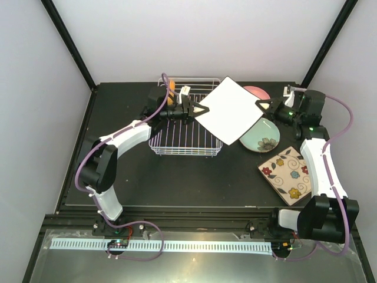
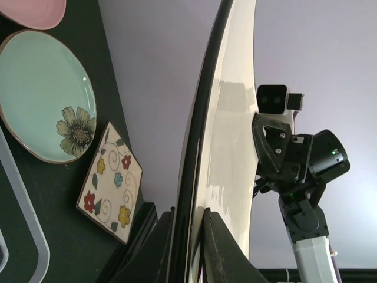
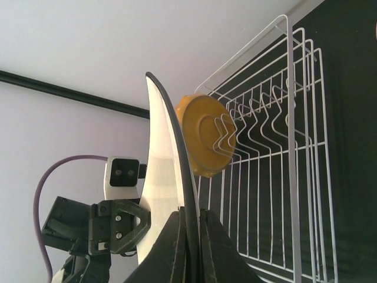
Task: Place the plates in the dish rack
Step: Pick up the plate at the center of the board.
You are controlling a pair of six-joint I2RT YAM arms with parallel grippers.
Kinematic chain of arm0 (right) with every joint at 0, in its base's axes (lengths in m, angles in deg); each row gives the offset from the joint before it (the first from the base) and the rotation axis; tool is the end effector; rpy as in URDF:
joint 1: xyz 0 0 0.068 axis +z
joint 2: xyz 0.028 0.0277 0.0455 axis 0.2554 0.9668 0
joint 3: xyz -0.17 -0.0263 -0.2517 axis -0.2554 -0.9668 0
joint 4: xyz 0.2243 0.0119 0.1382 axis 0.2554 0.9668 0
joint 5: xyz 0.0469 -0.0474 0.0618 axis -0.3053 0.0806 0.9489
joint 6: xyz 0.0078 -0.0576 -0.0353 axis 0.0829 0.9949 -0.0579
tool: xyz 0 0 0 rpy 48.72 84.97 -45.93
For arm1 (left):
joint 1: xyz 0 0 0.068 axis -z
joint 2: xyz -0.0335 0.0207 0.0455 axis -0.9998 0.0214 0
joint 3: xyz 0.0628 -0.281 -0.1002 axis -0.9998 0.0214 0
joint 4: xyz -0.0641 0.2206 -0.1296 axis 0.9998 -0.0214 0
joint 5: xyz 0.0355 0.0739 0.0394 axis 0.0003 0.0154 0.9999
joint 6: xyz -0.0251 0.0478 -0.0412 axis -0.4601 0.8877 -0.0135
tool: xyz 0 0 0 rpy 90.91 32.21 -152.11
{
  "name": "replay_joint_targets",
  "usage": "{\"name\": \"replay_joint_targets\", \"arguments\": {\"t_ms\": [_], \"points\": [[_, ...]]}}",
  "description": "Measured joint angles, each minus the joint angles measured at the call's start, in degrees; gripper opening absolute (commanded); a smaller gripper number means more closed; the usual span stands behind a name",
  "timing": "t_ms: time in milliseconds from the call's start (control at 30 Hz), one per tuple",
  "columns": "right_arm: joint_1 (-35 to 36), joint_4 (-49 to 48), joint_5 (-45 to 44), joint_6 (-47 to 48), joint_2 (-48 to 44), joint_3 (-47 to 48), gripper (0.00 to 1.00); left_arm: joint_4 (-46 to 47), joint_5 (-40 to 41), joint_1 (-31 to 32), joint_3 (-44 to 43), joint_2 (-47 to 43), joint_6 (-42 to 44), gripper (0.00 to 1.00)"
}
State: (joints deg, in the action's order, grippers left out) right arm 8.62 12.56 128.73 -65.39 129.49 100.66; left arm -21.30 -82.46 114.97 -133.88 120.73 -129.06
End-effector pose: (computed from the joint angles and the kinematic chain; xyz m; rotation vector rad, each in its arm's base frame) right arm 0.2838 0.0109 0.3703 0.4206 2.0273 1.3410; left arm 0.3615 -0.2269 0.3121 0.0258 2.1591 -1.9358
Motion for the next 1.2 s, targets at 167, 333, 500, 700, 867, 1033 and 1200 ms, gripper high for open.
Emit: {"name": "replay_joint_targets", "arguments": {"t_ms": [167,333,500,700,867,1033,1200], "points": [[-0.04,1.16,0.44,1.53,0.24,-0.02,0.01,-2.60,-2.27,-0.74,-2.01,1.33,1.42,0.01],[-0.07,3.48,1.16,3.26,-0.04,-2.01,0.01,-4.94,-5.66,-1.88,-3.17,3.76,3.19,0.02],[-0.22,7.72,2.82,6.29,-1.11,-4.59,0.01,-8.59,-9.42,-3.17,-4.15,5.97,5.68,0.01],[-0.28,11.15,4.92,9.07,-2.21,-5.81,0.01,-10.88,-12.55,-4.02,-5.05,7.04,8.59,0.02],[-0.28,11.69,6.10,10.14,-2.64,-6.27,0.01,-11.41,-13.31,-4.35,-5.35,7.06,9.64,0.23],[0.09,11.85,6.56,11.58,-2.78,-6.97,0.01,-11.26,-11.74,-4.59,-5.42,6.99,8.74,0.43],[0.44,11.50,6.21,10.12,-2.80,-7.37,0.01,-10.58,-10.23,-4.98,-5.42,6.84,7.87,0.56]]}}
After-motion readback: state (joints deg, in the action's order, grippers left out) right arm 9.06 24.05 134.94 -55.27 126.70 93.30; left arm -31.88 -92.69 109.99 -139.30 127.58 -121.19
